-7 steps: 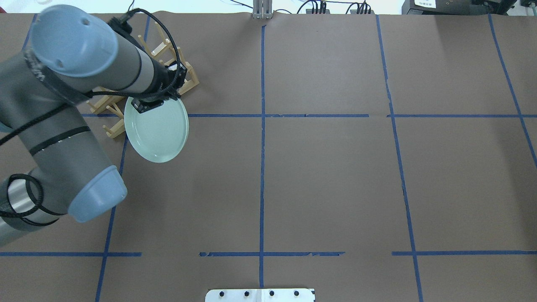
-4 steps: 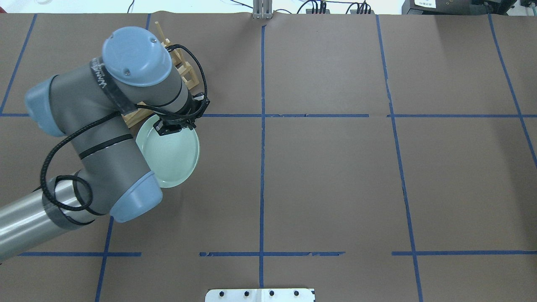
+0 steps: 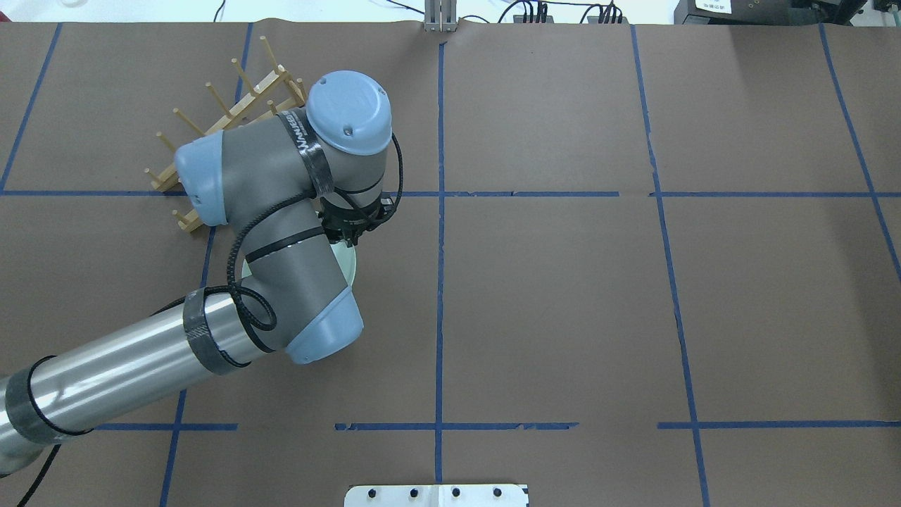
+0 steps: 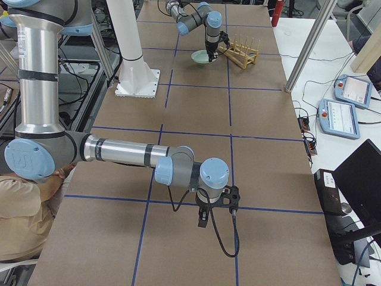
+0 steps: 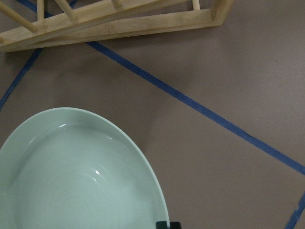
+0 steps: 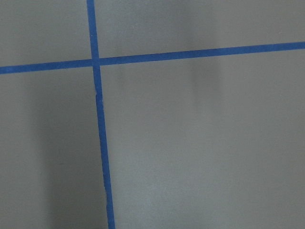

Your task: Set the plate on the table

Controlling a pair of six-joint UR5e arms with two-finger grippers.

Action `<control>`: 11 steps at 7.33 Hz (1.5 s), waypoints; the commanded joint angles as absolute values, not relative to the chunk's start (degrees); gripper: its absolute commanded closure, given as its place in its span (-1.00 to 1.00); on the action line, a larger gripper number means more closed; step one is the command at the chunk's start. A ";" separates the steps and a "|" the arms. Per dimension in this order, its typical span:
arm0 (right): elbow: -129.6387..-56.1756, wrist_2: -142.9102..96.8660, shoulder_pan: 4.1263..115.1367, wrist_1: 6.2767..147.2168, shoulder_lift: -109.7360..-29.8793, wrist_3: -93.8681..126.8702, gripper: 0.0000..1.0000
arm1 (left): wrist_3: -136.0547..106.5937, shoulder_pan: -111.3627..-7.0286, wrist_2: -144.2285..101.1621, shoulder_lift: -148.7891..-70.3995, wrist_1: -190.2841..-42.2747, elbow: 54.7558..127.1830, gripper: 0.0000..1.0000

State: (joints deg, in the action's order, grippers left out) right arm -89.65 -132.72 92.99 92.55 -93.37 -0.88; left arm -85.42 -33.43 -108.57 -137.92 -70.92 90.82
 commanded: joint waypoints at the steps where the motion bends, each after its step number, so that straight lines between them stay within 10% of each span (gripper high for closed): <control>1: -89.65 -132.71 92.99 92.55 -93.34 -0.88 -1.00 | -84.55 -29.29 -108.28 -138.70 -70.57 87.46 1.00; 2: -89.65 -132.71 92.99 92.55 -93.34 -0.88 -1.00 | -84.46 -28.48 -107.93 -137.56 -70.49 88.23 -0.98; 6: -89.65 -132.71 92.99 92.55 -93.34 -0.88 -1.00 | -66.59 -43.36 -107.48 -130.01 -71.61 105.27 -1.00; 11: -89.65 -132.71 92.99 92.55 -93.34 -0.88 -1.00 | -19.37 -74.47 -126.24 -111.56 -92.16 96.47 -1.00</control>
